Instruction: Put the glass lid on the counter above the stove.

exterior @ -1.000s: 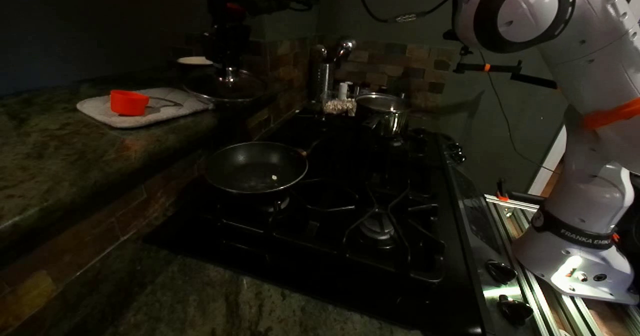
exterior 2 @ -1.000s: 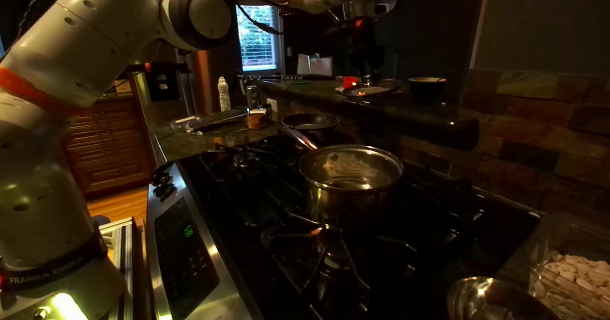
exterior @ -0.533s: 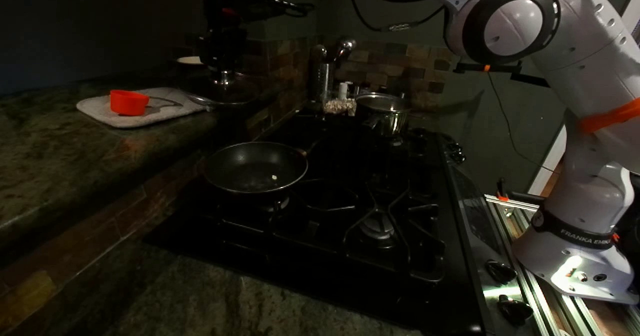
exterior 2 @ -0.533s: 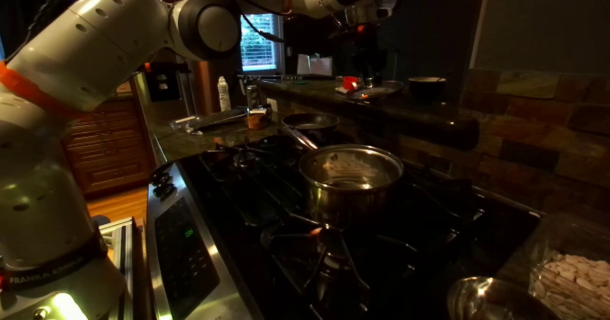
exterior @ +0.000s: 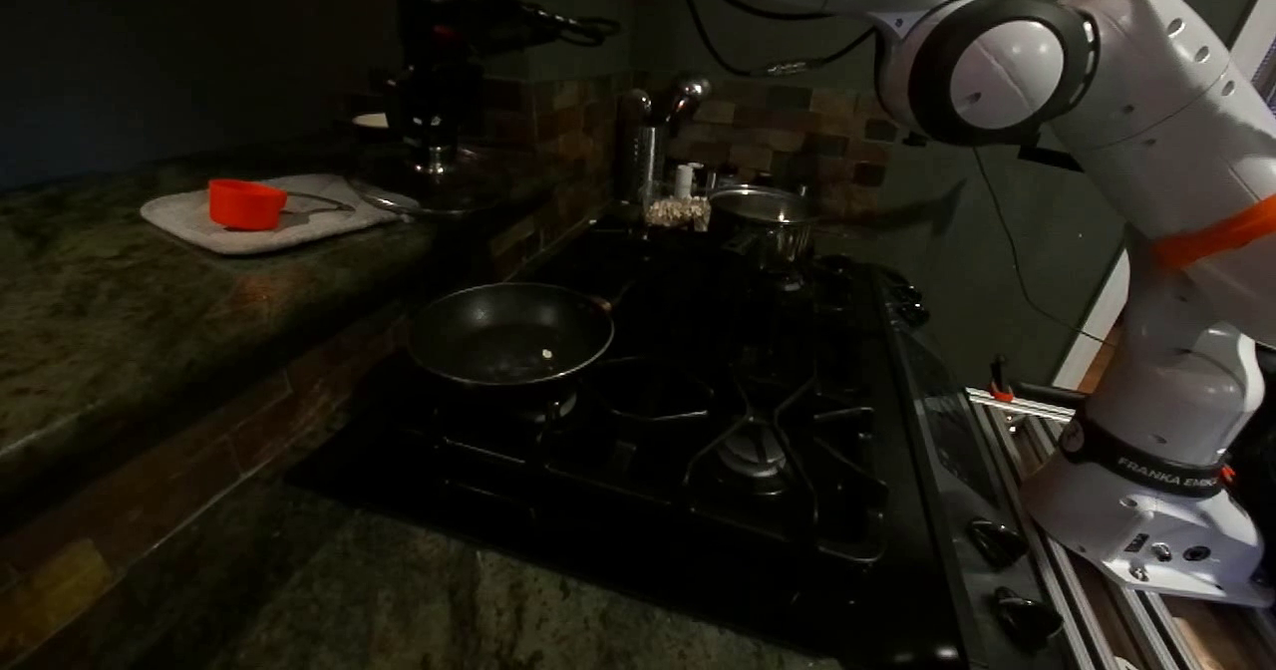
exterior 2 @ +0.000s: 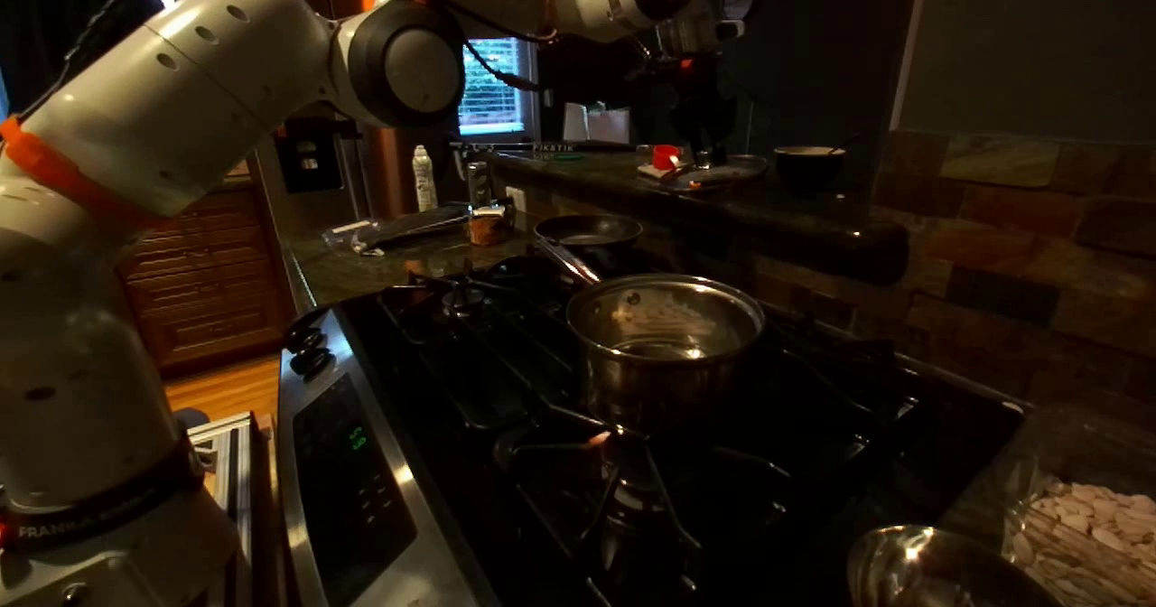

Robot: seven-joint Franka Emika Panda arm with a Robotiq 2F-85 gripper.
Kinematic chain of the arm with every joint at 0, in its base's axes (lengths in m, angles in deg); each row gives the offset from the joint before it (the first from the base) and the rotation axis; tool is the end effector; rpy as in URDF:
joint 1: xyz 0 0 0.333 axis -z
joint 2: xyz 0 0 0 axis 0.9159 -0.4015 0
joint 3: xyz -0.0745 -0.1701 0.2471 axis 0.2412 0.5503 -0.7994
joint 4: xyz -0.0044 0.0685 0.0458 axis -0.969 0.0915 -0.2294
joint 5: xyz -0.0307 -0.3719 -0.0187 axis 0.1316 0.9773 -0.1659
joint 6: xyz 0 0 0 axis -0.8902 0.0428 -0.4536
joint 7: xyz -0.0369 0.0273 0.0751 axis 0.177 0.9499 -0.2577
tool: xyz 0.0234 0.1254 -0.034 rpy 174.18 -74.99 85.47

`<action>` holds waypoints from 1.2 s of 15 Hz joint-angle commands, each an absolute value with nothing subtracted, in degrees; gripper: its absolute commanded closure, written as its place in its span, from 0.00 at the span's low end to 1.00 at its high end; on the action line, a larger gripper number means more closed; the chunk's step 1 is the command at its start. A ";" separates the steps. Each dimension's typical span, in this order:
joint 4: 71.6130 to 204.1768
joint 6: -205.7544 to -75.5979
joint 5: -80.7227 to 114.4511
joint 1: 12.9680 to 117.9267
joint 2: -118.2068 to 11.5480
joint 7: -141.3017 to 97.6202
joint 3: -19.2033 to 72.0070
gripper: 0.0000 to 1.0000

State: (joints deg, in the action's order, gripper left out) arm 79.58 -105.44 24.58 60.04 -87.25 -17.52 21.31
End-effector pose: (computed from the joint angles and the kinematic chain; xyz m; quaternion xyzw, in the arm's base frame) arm 0.7613 0.0697 0.4805 0.9879 -0.0143 0.1394 0.0665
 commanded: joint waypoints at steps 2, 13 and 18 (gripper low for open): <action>76.29 -107.33 24.05 60.31 -89.79 -17.74 21.01 0.26; 80.77 -100.16 24.62 57.25 -84.65 -17.81 20.83 0.00; 85.19 -99.87 25.33 55.98 -79.58 -12.55 21.68 0.00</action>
State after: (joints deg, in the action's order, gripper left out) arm 79.49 -99.87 25.23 56.31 -84.21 -15.70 21.46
